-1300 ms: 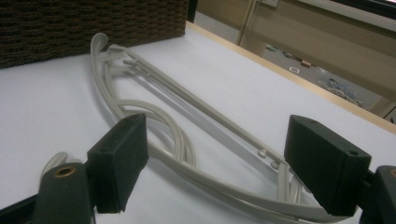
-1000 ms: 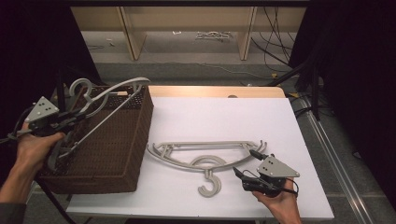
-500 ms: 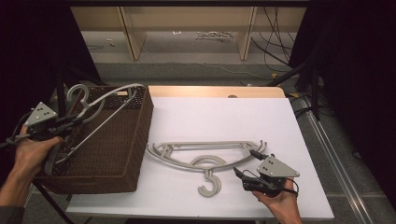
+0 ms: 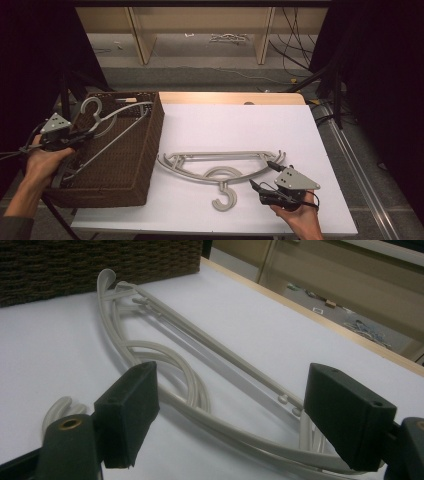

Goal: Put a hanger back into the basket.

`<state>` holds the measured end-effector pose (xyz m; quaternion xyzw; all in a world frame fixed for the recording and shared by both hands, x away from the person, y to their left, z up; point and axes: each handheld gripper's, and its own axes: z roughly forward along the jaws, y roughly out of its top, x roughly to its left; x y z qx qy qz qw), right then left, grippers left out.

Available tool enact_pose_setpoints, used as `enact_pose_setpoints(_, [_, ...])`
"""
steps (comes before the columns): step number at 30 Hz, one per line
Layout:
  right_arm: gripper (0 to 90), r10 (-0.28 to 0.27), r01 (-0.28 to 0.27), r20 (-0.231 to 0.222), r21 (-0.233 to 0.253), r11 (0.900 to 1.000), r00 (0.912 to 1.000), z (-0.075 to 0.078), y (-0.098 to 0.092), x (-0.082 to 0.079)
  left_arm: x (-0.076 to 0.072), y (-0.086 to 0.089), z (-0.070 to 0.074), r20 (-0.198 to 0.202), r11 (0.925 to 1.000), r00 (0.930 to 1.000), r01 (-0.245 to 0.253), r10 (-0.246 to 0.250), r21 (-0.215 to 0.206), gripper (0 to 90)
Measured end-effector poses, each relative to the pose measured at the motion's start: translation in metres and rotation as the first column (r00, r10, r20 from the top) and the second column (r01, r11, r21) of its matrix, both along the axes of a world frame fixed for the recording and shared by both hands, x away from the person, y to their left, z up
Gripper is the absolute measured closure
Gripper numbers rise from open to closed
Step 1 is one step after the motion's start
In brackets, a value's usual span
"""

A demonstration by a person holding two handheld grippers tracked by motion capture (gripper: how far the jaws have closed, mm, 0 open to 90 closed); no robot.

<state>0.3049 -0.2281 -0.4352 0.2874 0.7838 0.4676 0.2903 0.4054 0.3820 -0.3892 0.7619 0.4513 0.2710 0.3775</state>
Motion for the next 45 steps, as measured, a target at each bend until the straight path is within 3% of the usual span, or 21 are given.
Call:
enact_pose_setpoints(4, [23.0, -0.001, 0.001, 0.007, 0.001, 1.000, 1.0000, -0.001, 0.000, 0.001, 0.007, 0.002, -0.005, -0.066, 0.9976, 0.9977, -0.007, 0.011, 0.070, 79.4])
enact_pose_setpoints(5, [23.0, 0.001, -0.001, 0.002, -0.002, 1.000, 1.0000, 0.000, -0.001, 0.000, 0.009, 0.001, -0.009, -0.075, 0.9990, 0.9966, -0.031, 0.034, 0.031, 79.4])
enact_pose_setpoints(8, [23.0, 0.002, -0.002, 0.003, 0.001, 1.000, 1.0000, 0.000, -0.001, 0.000, 0.012, 0.005, -0.011, -0.122, 0.9985, 0.9915, -0.041, 0.045, 0.037, 79.1])
enact_pose_setpoints(9, [23.0, 0.002, -0.002, 0.003, 0.001, 1.000, 1.0000, 0.000, -0.001, 0.001, 0.012, 0.007, -0.011, -0.151, 0.9977, 0.9875, -0.037, 0.045, 0.057, 78.8])
enact_pose_setpoints(10, [23.0, 0.000, 0.000, 0.002, 0.001, 1.000, 1.0000, 0.000, -0.001, 0.001, 0.013, 0.005, -0.015, -0.136, 0.9978, 0.9886, -0.062, 0.064, 0.022, 78.7])
enact_pose_setpoints(11, [23.0, -0.003, 0.003, 0.007, 0.004, 1.000, 1.0000, -0.001, -0.001, 0.001, 0.013, 0.008, -0.014, -0.166, 0.9972, 0.9848, -0.040, 0.050, 0.063, 78.6])
enact_pose_setpoints(13, [23.0, -0.004, 0.004, 0.008, 0.004, 1.000, 1.0000, -0.001, -0.001, 0.001, 0.015, 0.009, -0.017, -0.161, 0.9969, 0.9847, -0.058, 0.066, 0.053, 78.0])
enact_pose_setpoints(16, [23.0, -0.002, 0.002, 0.003, 0.001, 1.000, 1.0000, 0.000, -0.001, 0.001, 0.017, 0.010, -0.019, -0.196, 0.9959, 0.9772, -0.072, 0.082, 0.054, 77.3])
enact_pose_setpoints(19, [23.1, -0.002, 0.002, 0.004, 0.003, 1.000, 1.0000, -0.001, -0.001, 0.001, 0.018, 0.013, -0.021, -0.201, 0.9939, 0.9735, -0.105, 0.110, 0.035, 76.0])
enact_pose_setpoints(22, [23.0, -0.002, 0.002, 0.005, 0.004, 1.000, 1.0000, -0.001, -0.001, 0.001, 0.018, 0.013, -0.023, -0.208, 0.9917, 0.9700, -0.118, 0.126, 0.050, 75.3])
enact_pose_setpoints(24, [23.0, -0.004, 0.004, 0.007, 0.005, 1.000, 1.0000, -0.001, -0.001, 0.001, 0.018, 0.013, -0.026, -0.188, 0.9897, 0.9718, -0.138, 0.143, 0.038, 74.6])
enact_pose_setpoints(25, [23.0, -0.004, 0.004, 0.007, 0.006, 1.000, 1.0000, -0.001, -0.001, 0.001, 0.018, 0.014, -0.024, -0.212, 0.9880, 0.9653, -0.142, 0.152, 0.061, 74.1])
enact_pose_setpoints(28, [23.0, -0.005, 0.005, -0.001, 0.004, 1.000, 1.0000, -0.002, -0.001, 0.001, 0.017, 0.015, -0.023, -0.206, 0.9868, 0.9657, -0.148, 0.159, 0.065, 73.7])
enact_pose_setpoints(30, [23.1, -0.003, 0.003, 0.002, 0.004, 1.000, 1.0000, -0.001, -0.001, 0.001, 0.015, 0.015, -0.020, -0.195, 0.9837, 0.9648, -0.166, 0.177, 0.068, 63.0])
enact_pose_setpoints(31, [23.1, -0.003, 0.003, 0.002, 0.004, 1.000, 1.0000, -0.001, -0.001, 0.001, 0.014, 0.014, -0.017, -0.186, 0.9799, 0.9629, -0.184, 0.195, 0.076, 63.0])
enact_pose_setpoints(33, [23.2, -0.006, 0.006, 0.006, 0.005, 1.000, 1.0000, -0.001, -0.001, 0.001, 0.013, 0.013, -0.012, -0.166, 0.9741, 0.9621, -0.201, 0.216, 0.105, 53.8])
enact_pose_setpoints(36, [23.2, -0.010, 0.010, 0.006, 0.002, 1.000, 0.9999, 0.000, -0.002, 0.001, 0.009, 0.009, -0.003, -0.120, 0.9704, 0.9655, -0.220, 0.231, 0.099, 42.6])
enact_pose_setpoints(39, [23.2, -0.013, 0.013, 0.006, 0.010, 1.000, 0.9999, 0.000, -0.002, 0.001, 0.000, 0.000, 0.014, -0.047, 0.9677, 0.9690, -0.238, 0.243, 0.083, 38.7])
enact_pose_setpoints(43, [23.2, -0.020, 0.019, 0.016, 0.017, 1.000, 0.9997, 0.001, -0.001, 0.000, -0.014, -0.020, 0.036, 0.066, 0.9837, 0.9822, -0.178, 0.176, 0.025, 35.1])
enact_pose_setpoints(45, [23.2, -0.017, 0.017, 0.017, 0.019, 1.000, 0.9997, 0.002, -0.001, -0.001, -0.023, -0.033, 0.044, 0.114, 0.9892, 0.9827, -0.146, 0.146, -0.007, 33.4])
